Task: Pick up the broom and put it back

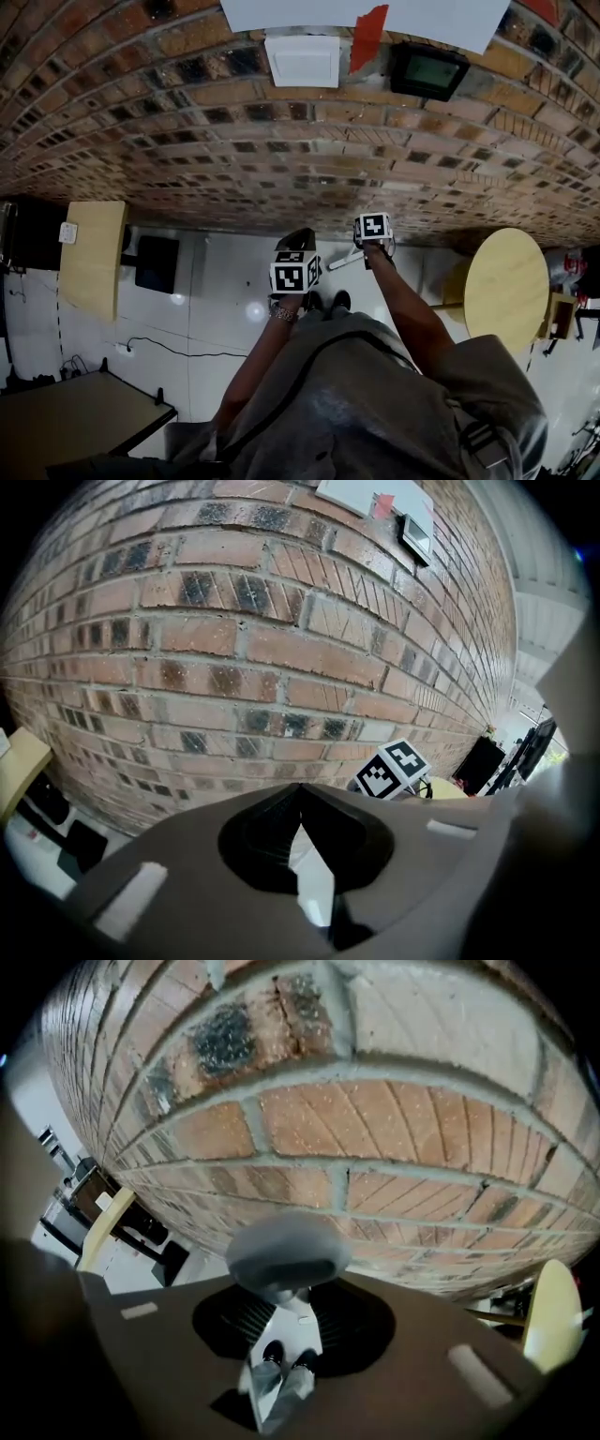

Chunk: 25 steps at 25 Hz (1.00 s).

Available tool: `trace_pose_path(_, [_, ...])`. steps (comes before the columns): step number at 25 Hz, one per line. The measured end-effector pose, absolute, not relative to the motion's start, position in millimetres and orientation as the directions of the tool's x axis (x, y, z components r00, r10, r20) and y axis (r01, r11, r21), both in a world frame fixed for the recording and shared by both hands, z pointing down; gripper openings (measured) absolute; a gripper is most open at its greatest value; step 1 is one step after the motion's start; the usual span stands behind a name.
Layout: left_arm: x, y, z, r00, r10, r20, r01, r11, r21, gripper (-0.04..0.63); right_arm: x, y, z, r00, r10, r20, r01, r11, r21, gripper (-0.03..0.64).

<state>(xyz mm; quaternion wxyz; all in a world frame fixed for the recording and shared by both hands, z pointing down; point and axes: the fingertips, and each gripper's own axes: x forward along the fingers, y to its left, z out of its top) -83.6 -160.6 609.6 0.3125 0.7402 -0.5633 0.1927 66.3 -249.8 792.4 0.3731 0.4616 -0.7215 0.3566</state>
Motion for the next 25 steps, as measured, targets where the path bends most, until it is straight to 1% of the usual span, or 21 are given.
trace_pose_path(3, [-86.9, -147.7, 619.4, 0.271, -0.697, 0.664, -0.960, -0.145, 0.240, 0.000, 72.1, -264.6, 798.2, -0.283, -0.448, 0.848, -0.938, 0.313, -0.148, 0.101])
trace_pose_path(5, [-91.8, -139.9, 625.7, 0.251, -0.690, 0.679, -0.965, -0.121, 0.234, 0.000, 69.4, -269.1, 798.0, -0.294, -0.437, 0.850, -0.938, 0.302, -0.169, 0.101])
trace_pose_path(8, [-93.2, -128.5, 633.4, 0.235, -0.681, 0.694, -0.967, -0.089, 0.240, 0.000, 71.1, -292.8, 800.5, -0.297, -0.485, 0.822, -0.942, 0.292, -0.168, 0.108])
trace_pose_path(10, [-89.5, -121.0, 638.6, 0.233, -0.674, 0.701, -0.966, -0.076, 0.247, 0.000, 72.3, -298.4, 803.6, -0.307, -0.486, 0.818, -0.942, 0.275, -0.190, 0.195])
trace_pose_path(12, [-84.5, -112.0, 645.8, 0.234, -0.658, 0.716, -0.966, -0.076, 0.246, 0.000, 72.6, -296.4, 805.1, -0.314, -0.482, 0.818, -0.943, 0.259, -0.209, 0.216])
trace_pose_path(18, [-75.5, -98.9, 652.8, 0.258, -0.643, 0.721, -0.963, -0.110, 0.247, 0.000, 74.6, -275.2, 802.9, -0.319, -0.486, 0.814, -0.945, 0.235, -0.230, 0.216])
trace_pose_path(21, [-76.2, -97.7, 638.8, 0.280, -0.663, 0.695, -0.958, -0.143, 0.250, 0.000, 75.8, -254.2, 779.6, -0.322, -0.527, 0.787, -0.945, 0.227, -0.235, 0.216])
trace_pose_path(23, [-77.6, -95.1, 630.0, 0.303, -0.677, 0.671, -0.951, -0.167, 0.260, 0.000, 67.0, -235.8, 744.6, -0.355, -0.582, 0.731, -0.934, 0.263, -0.243, 0.186])
trace_pose_path(25, [-79.2, -87.3, 623.9, 0.327, -0.686, 0.651, -0.944, -0.198, 0.265, 0.000, 48.6, -207.3, 703.0, -0.415, -0.630, 0.656, -0.909, 0.315, -0.273, 0.115])
